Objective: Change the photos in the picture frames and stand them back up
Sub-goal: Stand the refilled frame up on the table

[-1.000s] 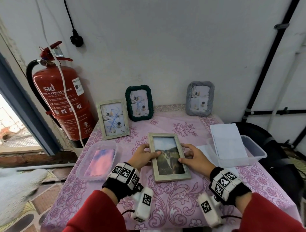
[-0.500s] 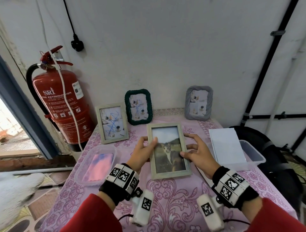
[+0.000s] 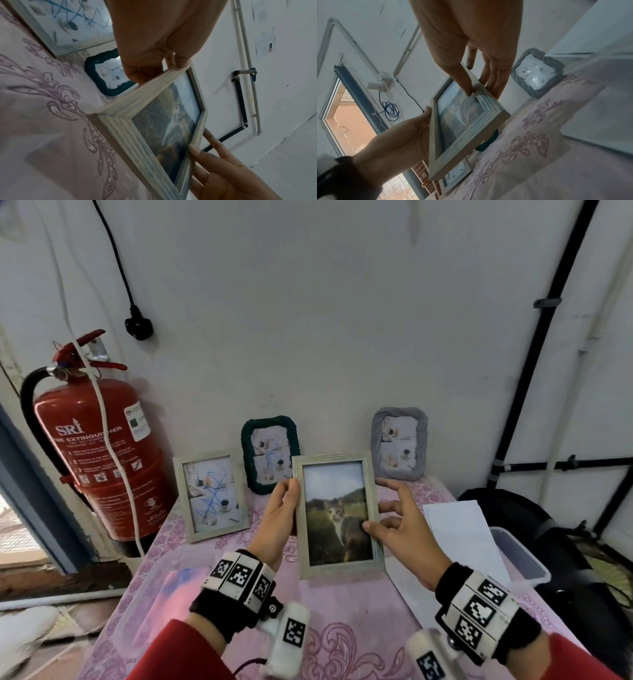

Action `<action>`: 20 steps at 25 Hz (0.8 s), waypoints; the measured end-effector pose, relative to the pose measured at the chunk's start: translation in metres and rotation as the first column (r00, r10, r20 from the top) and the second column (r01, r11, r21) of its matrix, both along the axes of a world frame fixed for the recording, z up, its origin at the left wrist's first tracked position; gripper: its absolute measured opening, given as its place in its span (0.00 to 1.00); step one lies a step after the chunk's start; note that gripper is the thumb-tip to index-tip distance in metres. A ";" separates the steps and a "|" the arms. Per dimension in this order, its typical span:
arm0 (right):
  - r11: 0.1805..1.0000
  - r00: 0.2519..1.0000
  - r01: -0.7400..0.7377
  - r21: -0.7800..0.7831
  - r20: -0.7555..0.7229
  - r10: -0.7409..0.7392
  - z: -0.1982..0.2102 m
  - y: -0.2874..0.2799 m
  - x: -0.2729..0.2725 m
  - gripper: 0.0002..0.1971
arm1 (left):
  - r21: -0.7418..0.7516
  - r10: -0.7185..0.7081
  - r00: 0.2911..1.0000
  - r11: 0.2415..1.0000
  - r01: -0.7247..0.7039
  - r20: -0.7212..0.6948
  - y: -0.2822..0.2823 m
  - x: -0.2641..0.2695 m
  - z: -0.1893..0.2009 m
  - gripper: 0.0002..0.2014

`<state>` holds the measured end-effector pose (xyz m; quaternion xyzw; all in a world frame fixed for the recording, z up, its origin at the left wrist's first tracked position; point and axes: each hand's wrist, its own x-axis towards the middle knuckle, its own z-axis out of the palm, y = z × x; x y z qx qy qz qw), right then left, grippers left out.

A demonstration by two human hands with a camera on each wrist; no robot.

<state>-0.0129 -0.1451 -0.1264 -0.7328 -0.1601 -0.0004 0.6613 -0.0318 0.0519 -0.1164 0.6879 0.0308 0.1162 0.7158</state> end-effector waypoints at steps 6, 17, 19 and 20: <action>0.998 0.995 0.002 -0.063 0.095 0.004 0.036 0.005 0.061 0.28 | 0.051 -0.029 0.999 0.998 0.027 0.037 0.009 0.060 0.014 0.19; 0.866 0.971 0.051 -0.498 0.226 0.073 0.064 0.016 0.181 0.43 | 0.031 -0.094 0.994 0.995 0.093 0.046 0.024 0.164 0.004 0.12; 0.844 0.974 0.028 -0.535 0.206 0.099 0.062 0.017 0.197 0.45 | 0.032 -0.103 0.994 0.994 0.102 0.045 0.028 0.182 -0.004 0.10; 0.831 0.975 0.018 -0.555 0.194 0.108 0.059 0.018 0.204 0.46 | 0.030 -0.107 0.993 0.994 0.106 0.042 0.029 0.189 -0.007 0.10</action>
